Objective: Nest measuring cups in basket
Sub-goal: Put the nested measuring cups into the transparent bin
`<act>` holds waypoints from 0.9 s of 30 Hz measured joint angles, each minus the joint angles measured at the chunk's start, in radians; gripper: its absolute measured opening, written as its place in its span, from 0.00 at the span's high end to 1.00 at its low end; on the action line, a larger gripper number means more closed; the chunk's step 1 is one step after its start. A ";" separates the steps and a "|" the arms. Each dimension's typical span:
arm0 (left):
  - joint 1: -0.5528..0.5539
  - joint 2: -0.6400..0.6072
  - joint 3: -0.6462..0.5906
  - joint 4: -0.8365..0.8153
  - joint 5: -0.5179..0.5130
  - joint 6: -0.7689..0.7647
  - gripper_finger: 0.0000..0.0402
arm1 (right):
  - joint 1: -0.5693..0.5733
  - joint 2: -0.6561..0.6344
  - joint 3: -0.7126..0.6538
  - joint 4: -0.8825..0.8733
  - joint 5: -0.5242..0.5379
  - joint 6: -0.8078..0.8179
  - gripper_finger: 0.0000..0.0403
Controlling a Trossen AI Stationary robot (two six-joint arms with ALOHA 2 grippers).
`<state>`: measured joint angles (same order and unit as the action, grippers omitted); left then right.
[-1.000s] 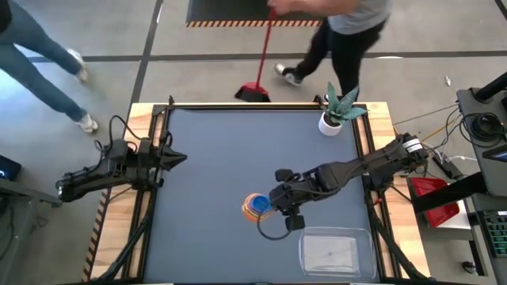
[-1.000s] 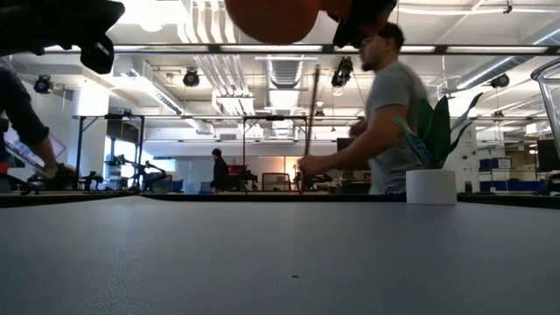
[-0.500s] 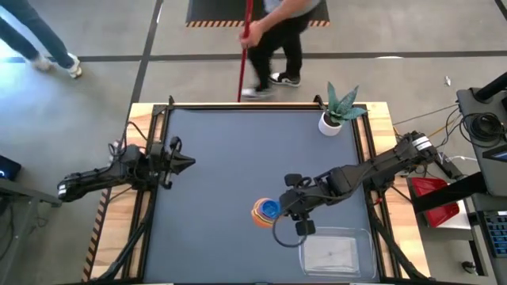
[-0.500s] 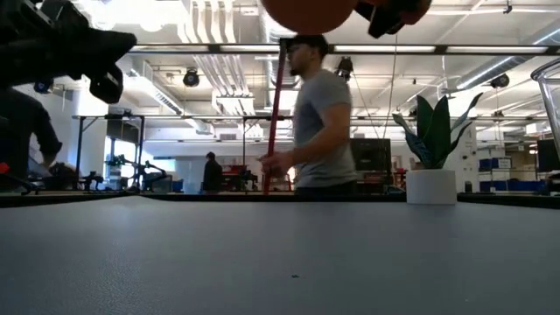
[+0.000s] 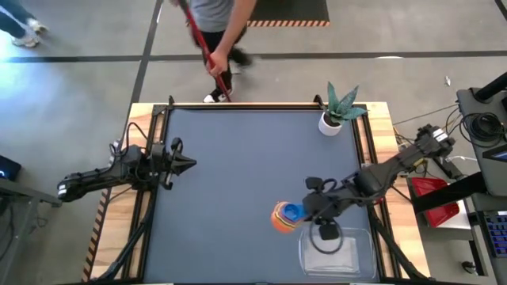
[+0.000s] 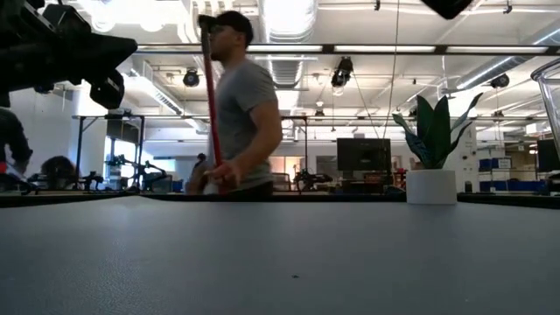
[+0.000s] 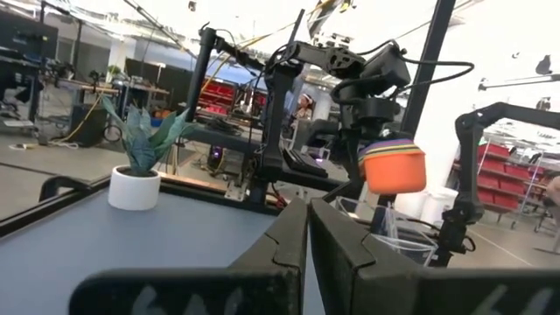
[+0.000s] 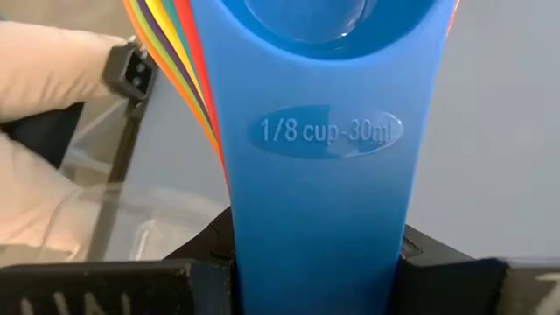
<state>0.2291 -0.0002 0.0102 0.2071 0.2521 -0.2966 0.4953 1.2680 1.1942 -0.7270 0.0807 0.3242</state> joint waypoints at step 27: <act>0.000 0.000 0.014 -0.052 -0.007 -0.005 1.00 | 0.476 -0.040 -0.132 -0.109 0.052 0.453 0.70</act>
<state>0.2291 -0.0002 0.0246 0.1548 0.2451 -0.3016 0.9710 1.2285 1.0618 -0.8356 0.1329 0.7768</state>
